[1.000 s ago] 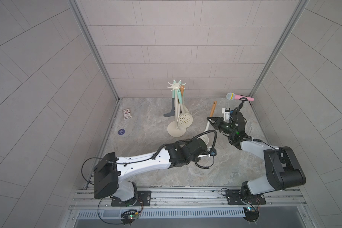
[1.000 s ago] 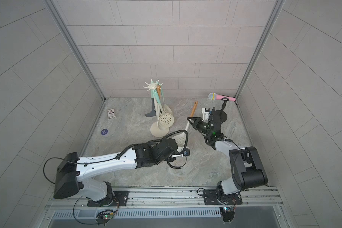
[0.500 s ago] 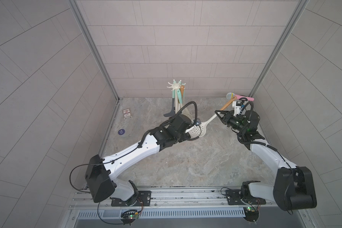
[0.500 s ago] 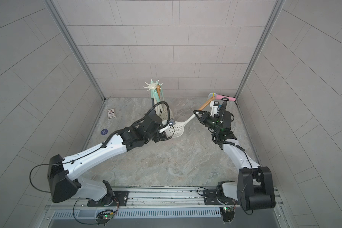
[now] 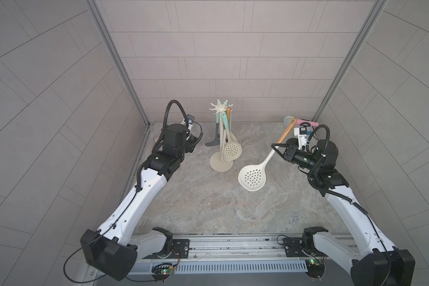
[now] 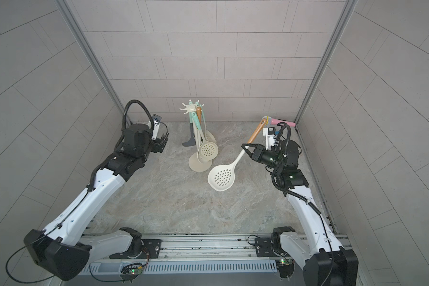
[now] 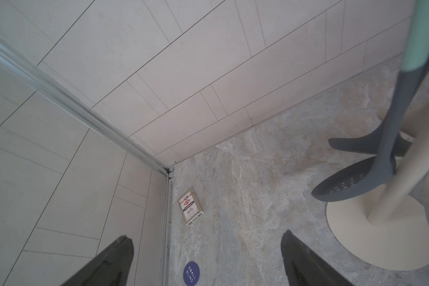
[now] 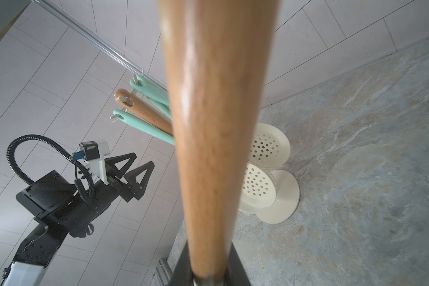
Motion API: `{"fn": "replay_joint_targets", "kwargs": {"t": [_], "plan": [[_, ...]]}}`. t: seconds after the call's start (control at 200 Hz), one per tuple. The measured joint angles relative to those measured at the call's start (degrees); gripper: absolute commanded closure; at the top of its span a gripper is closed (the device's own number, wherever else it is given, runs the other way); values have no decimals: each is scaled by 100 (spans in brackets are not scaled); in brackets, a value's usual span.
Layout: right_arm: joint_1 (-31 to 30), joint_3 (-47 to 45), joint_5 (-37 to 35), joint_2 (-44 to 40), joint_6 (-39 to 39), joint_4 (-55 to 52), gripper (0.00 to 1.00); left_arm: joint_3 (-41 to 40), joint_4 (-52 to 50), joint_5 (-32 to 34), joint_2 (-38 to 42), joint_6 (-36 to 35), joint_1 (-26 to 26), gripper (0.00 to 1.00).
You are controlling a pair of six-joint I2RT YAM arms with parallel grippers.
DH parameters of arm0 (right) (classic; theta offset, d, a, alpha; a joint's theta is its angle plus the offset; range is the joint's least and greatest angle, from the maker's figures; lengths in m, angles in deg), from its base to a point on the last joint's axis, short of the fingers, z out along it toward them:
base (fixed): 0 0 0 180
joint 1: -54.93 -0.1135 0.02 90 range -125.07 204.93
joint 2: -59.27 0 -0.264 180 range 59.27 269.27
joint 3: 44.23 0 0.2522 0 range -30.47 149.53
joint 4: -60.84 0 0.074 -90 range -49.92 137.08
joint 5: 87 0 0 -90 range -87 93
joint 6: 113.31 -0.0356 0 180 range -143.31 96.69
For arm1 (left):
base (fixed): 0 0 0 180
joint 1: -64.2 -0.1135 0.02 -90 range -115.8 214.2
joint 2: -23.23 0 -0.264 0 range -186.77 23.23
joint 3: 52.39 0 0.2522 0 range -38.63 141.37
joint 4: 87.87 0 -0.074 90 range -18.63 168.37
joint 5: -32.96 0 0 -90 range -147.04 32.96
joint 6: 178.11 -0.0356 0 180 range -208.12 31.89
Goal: Hang the skimmer on the kitchen utensil rack
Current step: Hang the skimmer on the rack.
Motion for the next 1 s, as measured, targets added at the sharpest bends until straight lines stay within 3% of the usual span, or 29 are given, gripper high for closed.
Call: {"fn": "replay_joint_targets", "kwargs": {"t": [0.26, 0.455, 0.796, 1.001], "plan": [[-1467, 319, -173, 0, 645, -610, 100, -378, 17, -918, -339, 933, -1965, 0], [-2417, 1005, -420, 55, 1180, -824, 100, -1519, 302, -1849, -745, 1331, -2962, 0], [-3324, 1762, -894, 1379, 1495, -820, 100, -2933, 1504, -2953, -28, 1403, -3279, 0], [-3528, 2538, -957, 2092, 1552, -861, 100, -3042, 1722, -3405, -28, 1399, -3351, 0]]}}
